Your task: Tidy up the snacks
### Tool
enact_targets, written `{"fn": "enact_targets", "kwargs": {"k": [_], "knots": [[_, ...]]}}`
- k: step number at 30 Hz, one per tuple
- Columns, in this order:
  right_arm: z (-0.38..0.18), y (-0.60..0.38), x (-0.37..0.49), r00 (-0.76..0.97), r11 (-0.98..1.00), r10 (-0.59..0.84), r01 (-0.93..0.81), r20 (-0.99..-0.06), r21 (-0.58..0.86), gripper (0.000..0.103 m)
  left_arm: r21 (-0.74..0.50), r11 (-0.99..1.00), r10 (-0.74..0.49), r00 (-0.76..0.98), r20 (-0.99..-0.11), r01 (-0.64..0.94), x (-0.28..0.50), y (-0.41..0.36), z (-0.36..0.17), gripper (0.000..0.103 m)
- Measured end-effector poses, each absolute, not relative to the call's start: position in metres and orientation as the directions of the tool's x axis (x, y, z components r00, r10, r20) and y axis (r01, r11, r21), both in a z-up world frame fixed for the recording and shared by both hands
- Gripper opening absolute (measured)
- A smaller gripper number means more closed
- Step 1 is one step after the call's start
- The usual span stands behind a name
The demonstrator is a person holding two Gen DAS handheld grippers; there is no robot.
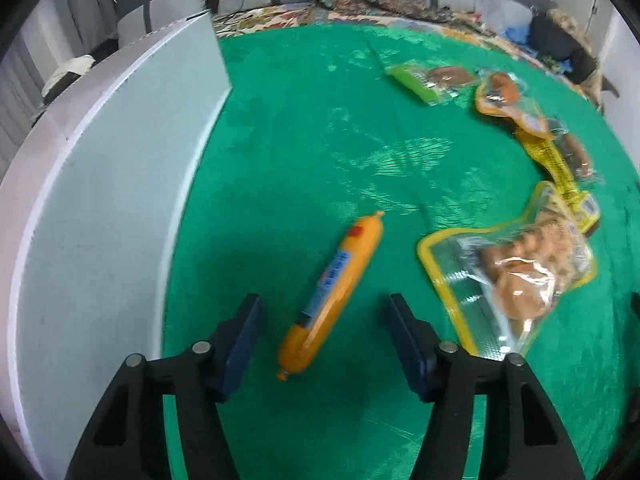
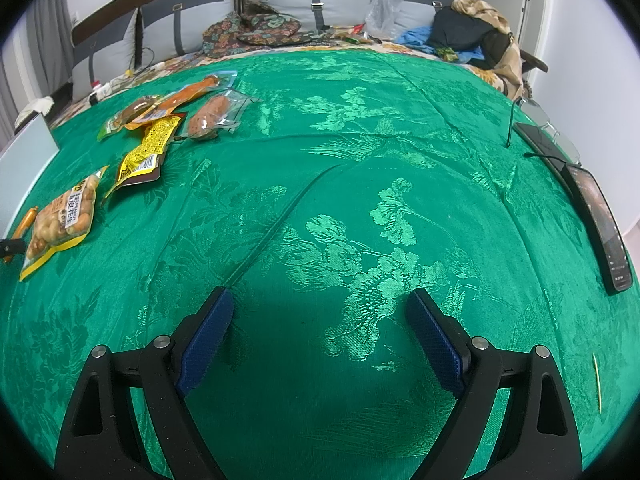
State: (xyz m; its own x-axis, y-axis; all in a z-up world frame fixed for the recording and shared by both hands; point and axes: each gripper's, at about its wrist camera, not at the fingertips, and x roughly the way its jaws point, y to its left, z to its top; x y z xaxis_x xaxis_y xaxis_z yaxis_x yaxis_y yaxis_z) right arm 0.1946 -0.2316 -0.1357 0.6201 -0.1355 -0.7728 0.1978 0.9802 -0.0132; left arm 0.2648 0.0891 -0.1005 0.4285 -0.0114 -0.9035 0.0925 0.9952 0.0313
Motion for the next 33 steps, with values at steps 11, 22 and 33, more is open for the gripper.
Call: {"fn": "enact_targets", "kwargs": {"k": [11,22,33], "knots": [[-0.136,-0.232,0.195,0.620,0.980,-0.135,0.198,-0.773,-0.013,0.091,-0.042,0.999,-0.047,0.435,-0.899,0.022,0.197,0.089,-0.093,0.015],[-0.136,-0.232,0.195,0.621,0.980,-0.135,0.198,-0.772,-0.012,0.091,-0.095,0.995,-0.102,0.507,-0.856,0.039,0.175,0.085,-0.098,0.078],[-0.136,-0.232,0.195,0.621,0.980,-0.134,0.198,-0.772,-0.011,0.091,-0.008,1.000,-0.022,0.575,-0.818,0.028,0.180,0.090,-0.112,0.103]]}}
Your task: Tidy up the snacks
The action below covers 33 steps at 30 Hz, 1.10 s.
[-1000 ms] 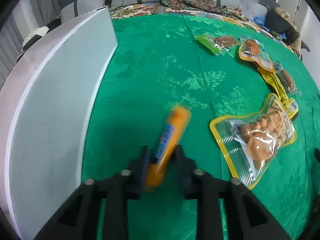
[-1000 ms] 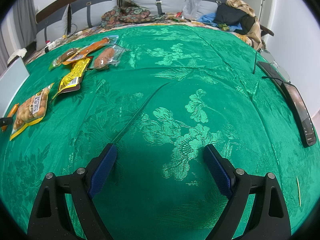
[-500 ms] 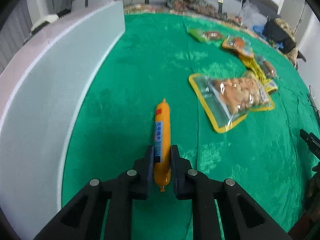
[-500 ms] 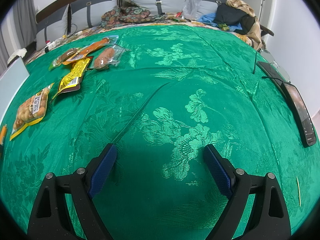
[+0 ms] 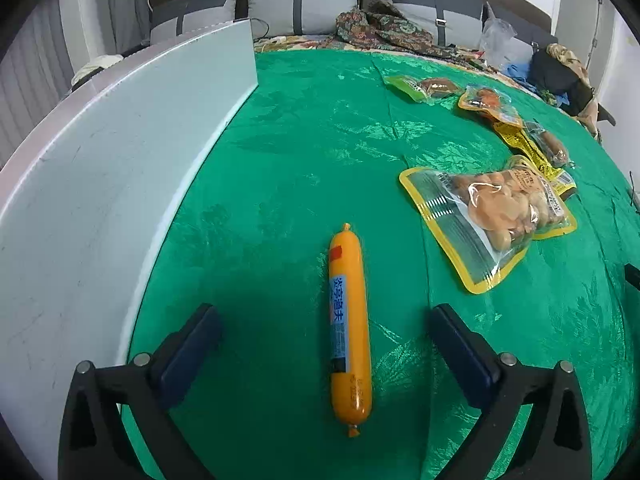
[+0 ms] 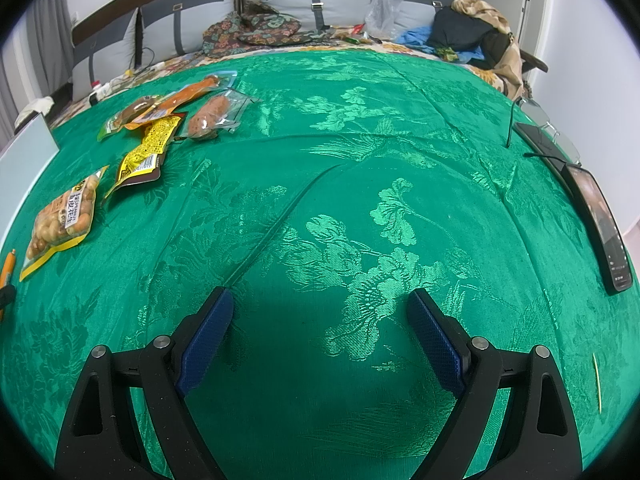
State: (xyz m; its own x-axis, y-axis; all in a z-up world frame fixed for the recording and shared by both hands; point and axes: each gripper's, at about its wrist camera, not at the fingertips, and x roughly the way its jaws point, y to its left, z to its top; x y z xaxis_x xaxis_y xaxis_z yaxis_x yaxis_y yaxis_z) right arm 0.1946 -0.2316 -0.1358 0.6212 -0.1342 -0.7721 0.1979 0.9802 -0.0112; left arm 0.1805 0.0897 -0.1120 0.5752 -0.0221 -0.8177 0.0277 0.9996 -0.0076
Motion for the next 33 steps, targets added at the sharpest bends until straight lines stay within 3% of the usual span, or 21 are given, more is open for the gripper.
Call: {"fn": "enact_targets", "kwargs": {"k": [14,17,21,24,29,33], "knots": [[-0.135,-0.232,0.195,0.621,0.980,-0.135,0.199,-0.772,-0.011,0.091,-0.008,1.000,-0.021,0.578,-0.815,0.024,0.183,0.088,-0.113,0.103],[-0.132,-0.226,0.204,0.579,0.986,-0.103,0.167,-0.809,-0.006,0.091,-0.009,1.000,-0.021,0.579,-0.815,0.024,0.183,0.089,-0.113,0.103],[-0.100,-0.182,0.238,0.581,0.975,0.186,-0.009,-0.792,0.222,0.091,-0.009,1.000,-0.021,0.578,-0.815,0.024,0.183,0.089,-0.113,0.103],[-0.076,-0.122,0.280,0.517,0.940,0.342,-0.192,-0.785,0.283,0.089,-0.010,1.000,-0.022,0.578,-0.815,0.024,0.183,0.089,-0.113,0.103],[-0.073,-0.033,0.346,0.434,0.895,0.369,-0.405,-0.822,0.188,0.089,-0.010,1.000,-0.022,0.578,-0.815,0.024,0.183,0.089,-0.113,0.103],[-0.106,-0.011,0.377,0.315,0.881,0.314,-0.448,-0.896,0.151,0.087,-0.010,1.000,-0.022,0.578,-0.815,0.024,0.183,0.089,-0.113,0.103]]}}
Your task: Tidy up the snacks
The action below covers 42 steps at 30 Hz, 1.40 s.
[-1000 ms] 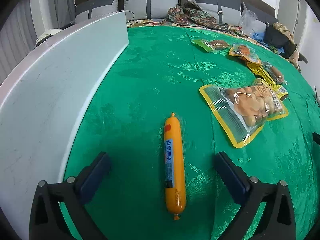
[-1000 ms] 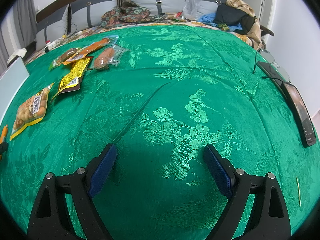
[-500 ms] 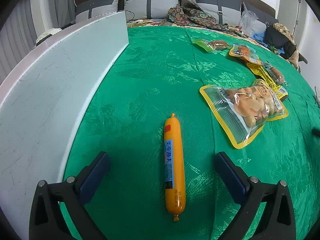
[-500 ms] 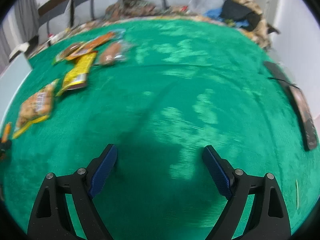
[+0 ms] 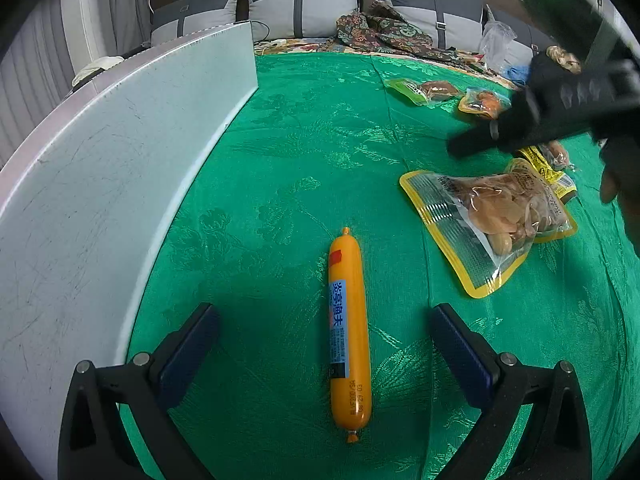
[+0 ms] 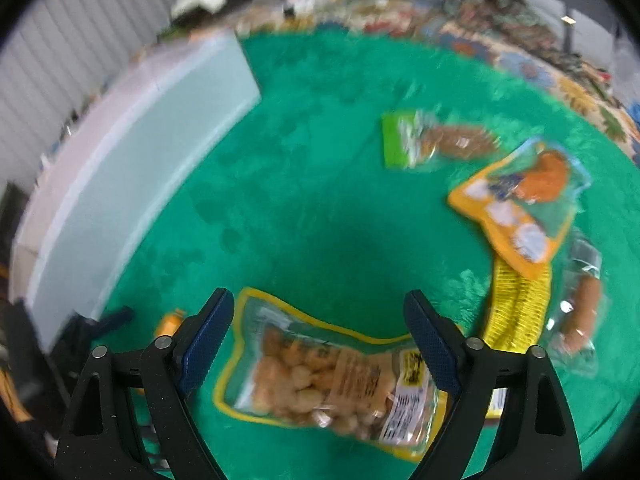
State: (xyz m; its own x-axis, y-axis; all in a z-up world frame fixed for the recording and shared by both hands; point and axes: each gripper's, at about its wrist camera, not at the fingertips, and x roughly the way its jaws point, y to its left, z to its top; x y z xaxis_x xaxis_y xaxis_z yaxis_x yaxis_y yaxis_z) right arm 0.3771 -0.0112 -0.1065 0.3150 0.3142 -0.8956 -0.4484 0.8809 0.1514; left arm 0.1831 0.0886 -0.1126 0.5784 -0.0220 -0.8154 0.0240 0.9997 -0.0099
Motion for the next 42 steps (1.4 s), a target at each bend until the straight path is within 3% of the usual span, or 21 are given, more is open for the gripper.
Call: {"fn": "enact_targets", "kwargs": {"k": [8,11,17,22,25,27,40,42], "knots": [[-0.121,-0.059,0.343,0.087,0.850,0.333,-0.460,-0.939,0.258,0.087,-0.010,1.000,-0.022,0.579,-0.815,0.024,0.183,0.089,-0.113,0.103],[-0.111,-0.065,0.325,0.152,0.860,0.287,-0.475,-0.946,0.185,0.089,-0.010,1.000,-0.022,0.578,-0.815,0.024,0.183,0.089,-0.113,0.103],[-0.114,-0.044,0.332,0.263,0.931,0.245,-0.331,-0.933,0.152,0.089,-0.011,1.000,-0.023,0.578,-0.815,0.024,0.183,0.089,-0.113,0.103],[-0.141,-0.014,0.333,0.306,0.962,0.079,-0.274,-0.949,-0.009,0.090,-0.011,1.000,-0.023,0.579,-0.815,0.024,0.183,0.089,-0.113,0.103],[-0.141,-0.017,0.322,0.344,0.966,0.078,-0.257,-0.936,-0.014,0.086,-0.011,1.000,-0.023,0.578,-0.815,0.024,0.183,0.089,-0.113,0.103],[-0.137,-0.026,0.314,0.363,0.968,0.076,-0.252,-0.929,-0.019,0.064,-0.011,1.000,-0.023,0.579,-0.815,0.024,0.183,0.089,-0.113,0.103],[-0.138,-0.080,0.230,0.431,0.978,0.097,-0.209,-0.897,0.006,0.062,-0.015,1.000,-0.027,0.578,-0.816,0.026,0.183,0.089,-0.112,0.103],[-0.138,-0.091,0.215,0.441,0.983,0.090,-0.185,-0.893,0.008,0.062,-0.016,0.996,-0.062,0.546,-0.836,0.089,0.183,0.090,-0.111,0.103]]}}
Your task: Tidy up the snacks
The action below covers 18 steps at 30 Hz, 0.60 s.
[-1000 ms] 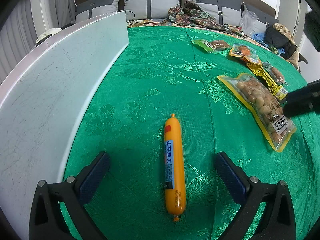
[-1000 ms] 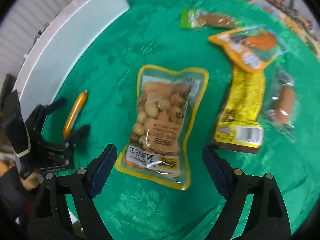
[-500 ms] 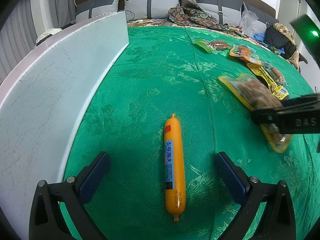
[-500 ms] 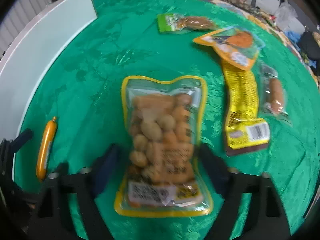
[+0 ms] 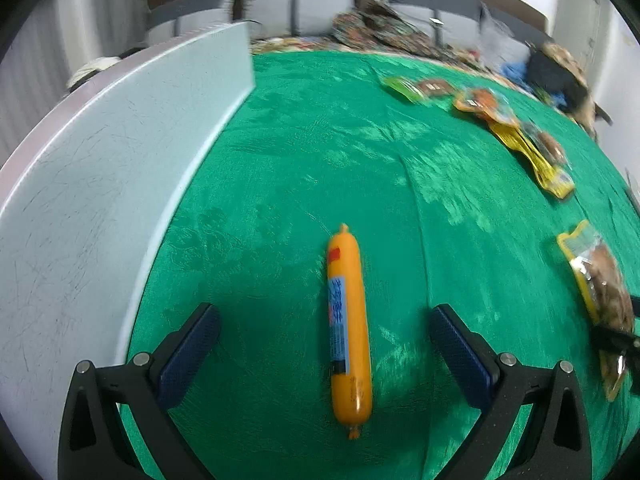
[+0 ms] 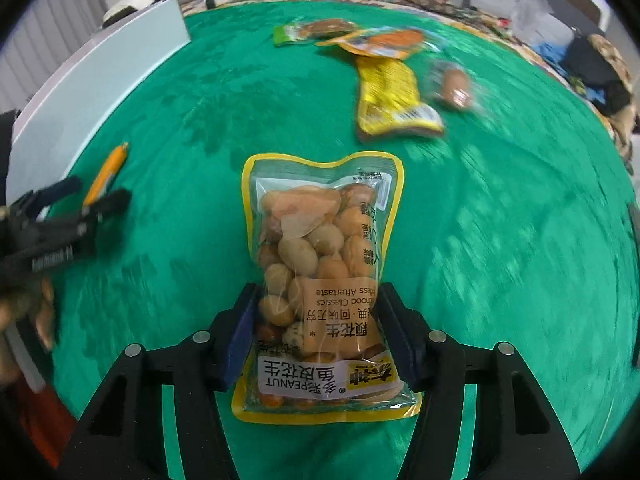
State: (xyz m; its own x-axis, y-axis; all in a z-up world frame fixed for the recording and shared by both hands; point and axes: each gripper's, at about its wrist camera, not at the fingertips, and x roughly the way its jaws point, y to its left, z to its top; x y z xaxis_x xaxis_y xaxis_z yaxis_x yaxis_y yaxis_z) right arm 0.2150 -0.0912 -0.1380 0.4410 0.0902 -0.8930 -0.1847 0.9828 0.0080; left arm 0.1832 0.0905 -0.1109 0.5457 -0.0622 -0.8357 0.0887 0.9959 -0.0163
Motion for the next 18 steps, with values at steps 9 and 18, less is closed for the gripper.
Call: {"fn": "enact_targets", "kwargs": {"k": [9,18], "knots": [[-0.142,-0.115,0.182,0.495,0.986,0.065,-0.167,-0.867,-0.022,0.067,-0.135,0.987,-0.158,0.411,-0.898,0.085,0.190,0.109,-0.102,0.094],[-0.140,-0.120,0.191,0.418,0.982,0.075,-0.188,-0.905,-0.006,0.065,-0.013,0.981,-0.087,0.376,-0.922,0.195,0.193,0.069,-0.091,0.015]]}}
